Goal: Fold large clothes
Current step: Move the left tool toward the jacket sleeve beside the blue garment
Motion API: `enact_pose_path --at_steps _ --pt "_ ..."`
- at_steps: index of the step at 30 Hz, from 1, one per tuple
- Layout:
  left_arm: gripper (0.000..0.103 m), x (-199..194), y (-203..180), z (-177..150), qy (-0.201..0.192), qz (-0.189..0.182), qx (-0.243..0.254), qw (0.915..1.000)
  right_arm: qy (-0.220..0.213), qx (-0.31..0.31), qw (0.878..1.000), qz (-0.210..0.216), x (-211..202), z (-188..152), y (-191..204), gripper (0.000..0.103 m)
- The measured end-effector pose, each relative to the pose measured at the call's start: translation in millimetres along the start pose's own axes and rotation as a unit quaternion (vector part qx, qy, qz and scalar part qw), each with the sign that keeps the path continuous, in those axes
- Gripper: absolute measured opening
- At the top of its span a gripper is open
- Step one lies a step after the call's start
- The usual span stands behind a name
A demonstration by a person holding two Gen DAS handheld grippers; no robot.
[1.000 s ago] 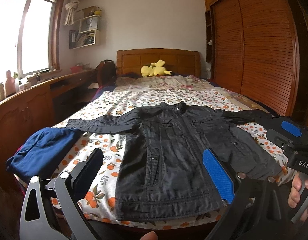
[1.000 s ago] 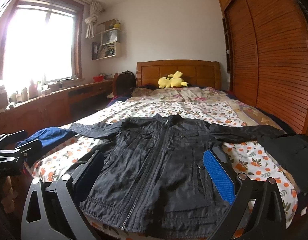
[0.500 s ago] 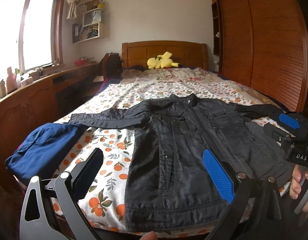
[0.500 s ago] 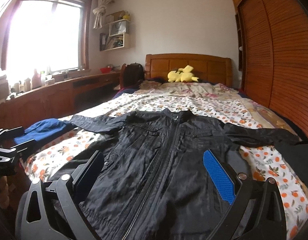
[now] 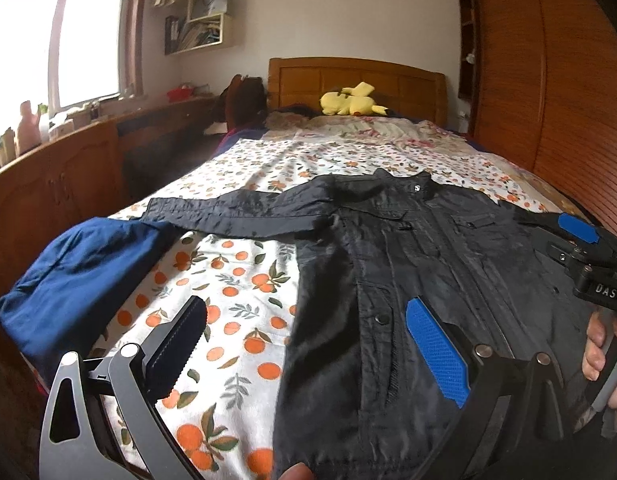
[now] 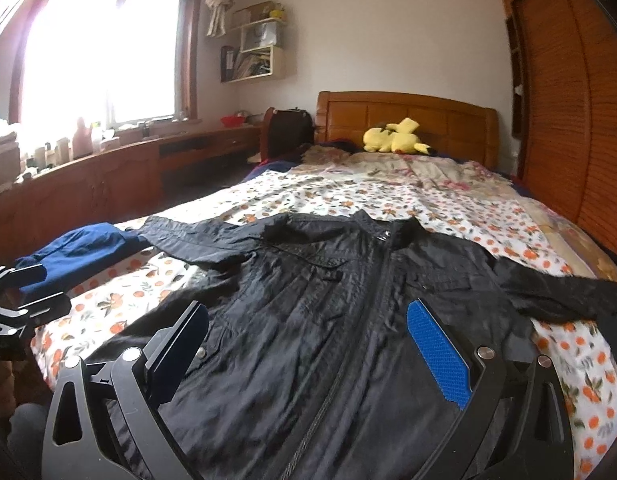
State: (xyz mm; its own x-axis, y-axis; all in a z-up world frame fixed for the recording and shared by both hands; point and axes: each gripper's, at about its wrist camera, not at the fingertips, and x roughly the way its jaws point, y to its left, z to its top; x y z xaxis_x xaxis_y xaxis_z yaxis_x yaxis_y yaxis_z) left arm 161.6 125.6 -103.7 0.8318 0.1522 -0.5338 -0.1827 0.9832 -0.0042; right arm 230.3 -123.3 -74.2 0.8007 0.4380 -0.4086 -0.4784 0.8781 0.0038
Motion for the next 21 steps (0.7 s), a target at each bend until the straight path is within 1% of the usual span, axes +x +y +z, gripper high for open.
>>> enact_pose_path --at_steps 4,8,13,14,16,17,18,19,21 --pt "0.101 15.9 11.7 7.1 0.002 -0.002 -0.007 1.0 -0.003 -0.002 1.0 0.005 23.6 13.6 5.3 0.096" --pt "0.101 40.0 25.8 18.6 0.011 -0.011 -0.001 0.9999 -0.003 0.0 1.0 0.012 48.0 24.4 8.7 0.096" --pt "0.1 84.3 45.8 34.9 0.034 -0.022 -0.012 0.9991 0.012 0.003 1.0 0.015 79.1 17.8 8.6 0.096" --pt "0.098 94.2 50.2 38.1 0.038 -0.024 -0.016 0.9989 0.017 0.003 1.0 0.015 86.5 16.1 7.8 0.096" --pt "0.088 115.6 59.5 44.1 0.05 -0.028 -0.025 0.9981 0.028 0.0 1.0 0.009 99.8 11.6 6.2 0.096" --pt "0.085 126.4 64.2 46.9 0.056 -0.026 -0.029 0.9977 0.033 0.0 0.999 0.008 104.5 9.0 5.5 0.096" --pt "0.079 135.5 67.6 49.4 0.06 -0.026 -0.032 0.9973 0.041 0.002 0.999 0.007 110.1 4.6 3.4 0.096" --pt "0.076 145.3 72.9 51.9 0.066 -0.025 -0.038 0.9968 0.047 0.004 0.999 0.008 113.7 1.8 2.3 0.097" --pt "0.074 167.1 84.8 57.4 0.074 -0.014 -0.05 0.9959 0.06 0.006 0.998 0.011 121.6 -4.8 1.0 0.096"
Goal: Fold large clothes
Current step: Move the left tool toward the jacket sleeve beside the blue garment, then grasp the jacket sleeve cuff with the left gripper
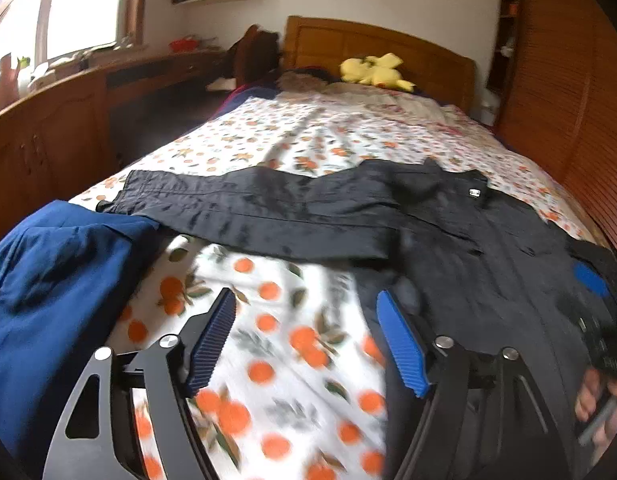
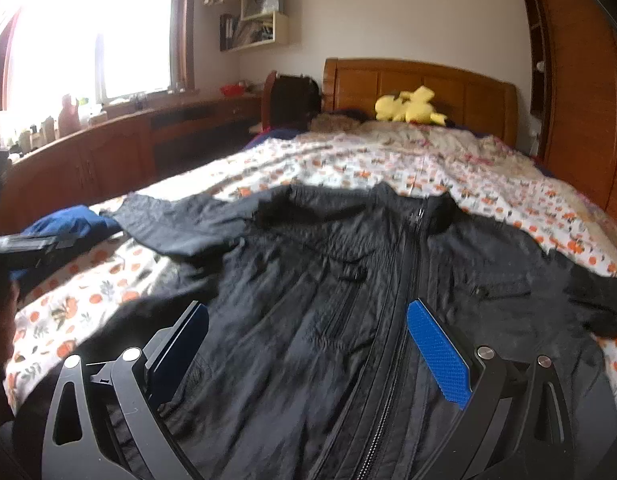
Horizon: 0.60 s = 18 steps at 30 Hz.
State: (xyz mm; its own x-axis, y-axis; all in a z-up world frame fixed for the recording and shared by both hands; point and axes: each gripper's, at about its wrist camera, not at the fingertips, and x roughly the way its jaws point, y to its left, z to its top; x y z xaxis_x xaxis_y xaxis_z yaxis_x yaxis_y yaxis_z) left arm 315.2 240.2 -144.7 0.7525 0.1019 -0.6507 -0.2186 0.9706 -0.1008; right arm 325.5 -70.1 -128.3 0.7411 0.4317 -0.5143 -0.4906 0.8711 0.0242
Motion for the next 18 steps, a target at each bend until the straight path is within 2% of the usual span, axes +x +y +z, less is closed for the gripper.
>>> enact_pose_path --at_steps 11,16,18 --pt "0.068 102.3 47.1 37.7 0.055 0.063 -0.031 0.996 0.02 0.013 1.0 0.011 13.3 -6.0 -5.8 0.097" --pt "0.068 136.9 72.1 48.4 0.081 0.066 -0.076 0.9916 0.021 0.011 1.0 0.011 14.0 -6.4 -5.4 0.097" --pt "0.064 146.0 80.6 51.6 0.088 0.061 -0.098 0.9894 0.022 0.013 1.0 0.013 14.3 -6.2 -5.9 0.097"
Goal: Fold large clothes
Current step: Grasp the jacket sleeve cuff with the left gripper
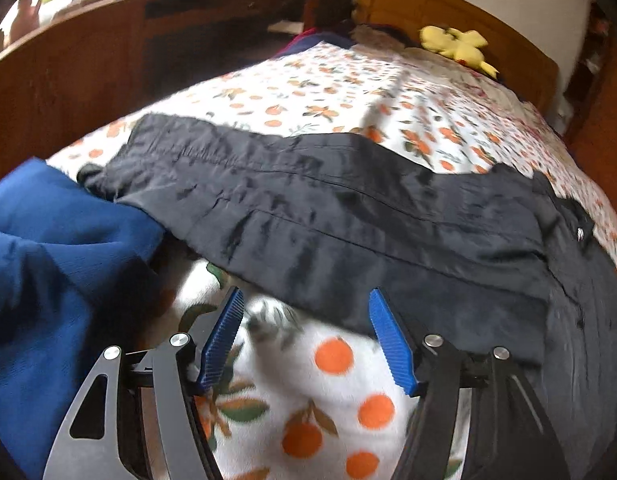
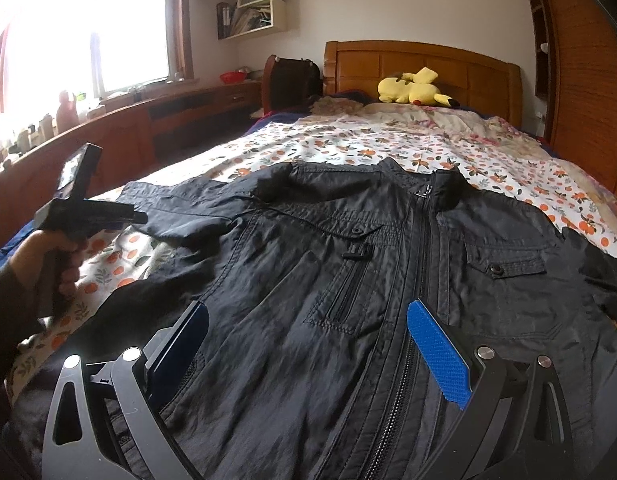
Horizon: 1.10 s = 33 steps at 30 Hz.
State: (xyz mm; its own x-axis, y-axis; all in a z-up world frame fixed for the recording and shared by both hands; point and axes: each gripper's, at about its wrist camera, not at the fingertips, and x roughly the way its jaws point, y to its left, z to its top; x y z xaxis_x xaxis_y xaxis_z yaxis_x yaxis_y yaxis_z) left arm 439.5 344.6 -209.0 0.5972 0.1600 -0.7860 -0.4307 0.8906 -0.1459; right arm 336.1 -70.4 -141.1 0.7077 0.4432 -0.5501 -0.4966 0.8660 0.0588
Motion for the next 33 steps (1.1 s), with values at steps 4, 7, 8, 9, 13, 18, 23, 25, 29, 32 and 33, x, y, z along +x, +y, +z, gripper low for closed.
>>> enact_pose_path --at_steps 4,7,8,9,13,18,23,25,29,32,33 --pt "0.038 8.8 0.0 7.0 0.011 -0.007 -0.01 0.9999 0.0 0.003 1.0 0.002 0.1 0.6 -1.4 0.097" --pt "0.016 7.6 -3.1 11.0 0.014 0.0 -0.015 0.9998 -0.002 0.003 1.0 0.003 -1.2 0.7 -1.2 0.097" --pt "0.013 6.7 -4.2 12.2 0.014 0.001 -0.016 0.9998 -0.003 0.003 1.0 0.003 -2.1 0.8 -1.2 0.097" --pt "0.009 4.3 -5.9 13.1 0.013 0.002 -0.015 0.9998 -0.002 0.004 1.0 0.004 -3.0 1.3 -1.4 0.097" --pt "0.003 -13.3 -23.7 21.6 -0.002 0.009 0.008 0.9999 0.0 0.007 1.0 0.003 -10.3 4.2 -4.7 0.097" --pt "0.003 -57.0 -66.5 29.9 -0.035 -0.015 0.047 0.9982 -0.009 0.007 1.0 -0.013 -29.4 2.3 -16.7 0.097" --pt "0.003 -99.7 -125.3 19.0 -0.055 -0.038 0.105 0.9922 -0.015 0.011 0.999 -0.027 -50.4 -4.2 -37.5 0.097" --pt "0.003 -112.1 -149.2 9.5 -0.06 -0.046 0.126 0.9892 -0.018 0.012 0.999 -0.031 -58.1 -6.5 -45.7 0.097" --pt "0.003 -123.4 -184.0 -13.7 -0.062 -0.048 0.16 0.984 -0.018 0.012 0.999 -0.032 -67.4 -10.3 -57.6 0.097" --pt "0.004 -123.7 -200.4 -33.3 -0.055 -0.05 0.178 0.9812 -0.02 0.012 0.999 -0.03 -71.1 -9.5 -63.6 0.097" --pt "0.005 -123.3 -203.3 -40.8 -0.052 -0.052 0.182 0.9806 -0.021 0.013 0.999 -0.029 -71.8 -8.5 -65.2 0.097"
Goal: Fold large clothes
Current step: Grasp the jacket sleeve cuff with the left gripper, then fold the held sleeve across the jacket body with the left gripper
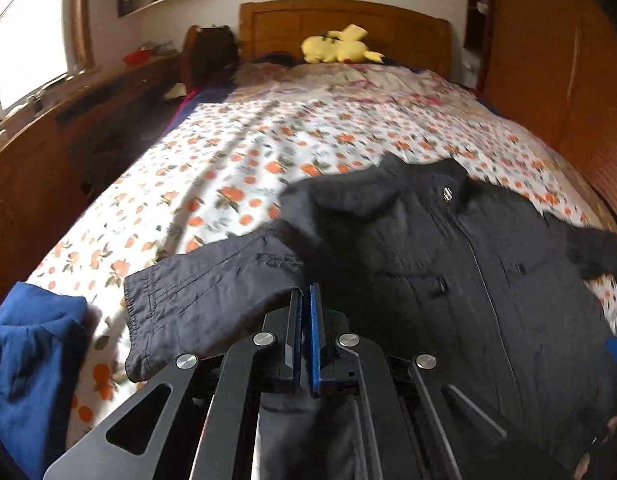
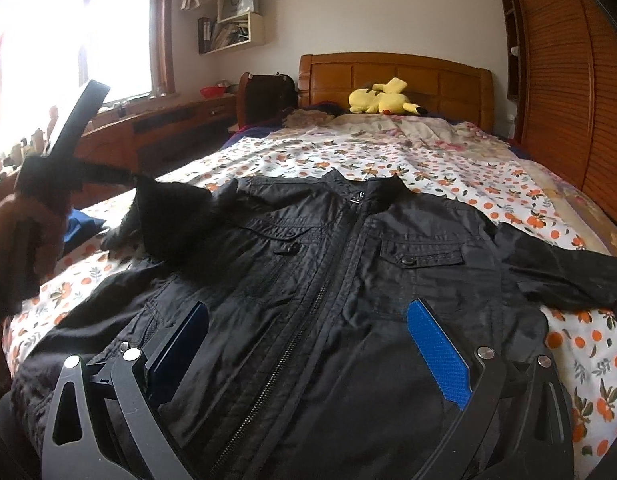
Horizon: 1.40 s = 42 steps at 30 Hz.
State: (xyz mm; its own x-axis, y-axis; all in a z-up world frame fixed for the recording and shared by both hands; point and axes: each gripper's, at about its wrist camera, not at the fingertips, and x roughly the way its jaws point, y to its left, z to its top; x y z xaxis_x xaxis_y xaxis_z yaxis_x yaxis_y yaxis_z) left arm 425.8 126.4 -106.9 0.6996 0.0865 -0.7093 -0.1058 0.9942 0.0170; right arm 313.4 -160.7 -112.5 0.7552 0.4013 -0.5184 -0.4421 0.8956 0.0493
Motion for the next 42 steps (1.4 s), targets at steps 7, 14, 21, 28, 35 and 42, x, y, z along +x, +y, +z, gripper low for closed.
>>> enact_pose_path --at_steps 7,14,21,28,35,42 --pt "0.054 -6.1 -3.5 -31.2 -0.005 0.001 0.031 0.9995 -0.005 0.001 1.0 0.007 -0.7 3.4 -0.1 0.097" --pt "0.075 -40.3 31.1 -31.9 -0.047 0.0 0.018 0.9987 -0.001 -0.011 1.0 0.018 5.4 3.8 17.0 0.096" --pt "0.075 -12.4 99.9 -34.6 -0.02 0.059 -0.027 0.9977 0.003 -0.027 0.999 0.029 12.3 3.4 35.8 0.097" --pt "0.075 33.7 151.9 -59.7 0.039 0.083 -0.067 0.9936 0.009 -0.032 0.999 0.032 20.1 4.0 42.5 0.097" --pt "0.075 60.5 163.1 -75.5 0.071 0.063 -0.095 0.9909 0.015 -0.032 0.999 0.032 25.3 2.4 43.3 0.097" --pt "0.07 74.0 160.5 -77.3 0.087 0.042 -0.11 0.9892 0.012 -0.032 0.999 0.031 24.6 2.7 42.8 0.097"
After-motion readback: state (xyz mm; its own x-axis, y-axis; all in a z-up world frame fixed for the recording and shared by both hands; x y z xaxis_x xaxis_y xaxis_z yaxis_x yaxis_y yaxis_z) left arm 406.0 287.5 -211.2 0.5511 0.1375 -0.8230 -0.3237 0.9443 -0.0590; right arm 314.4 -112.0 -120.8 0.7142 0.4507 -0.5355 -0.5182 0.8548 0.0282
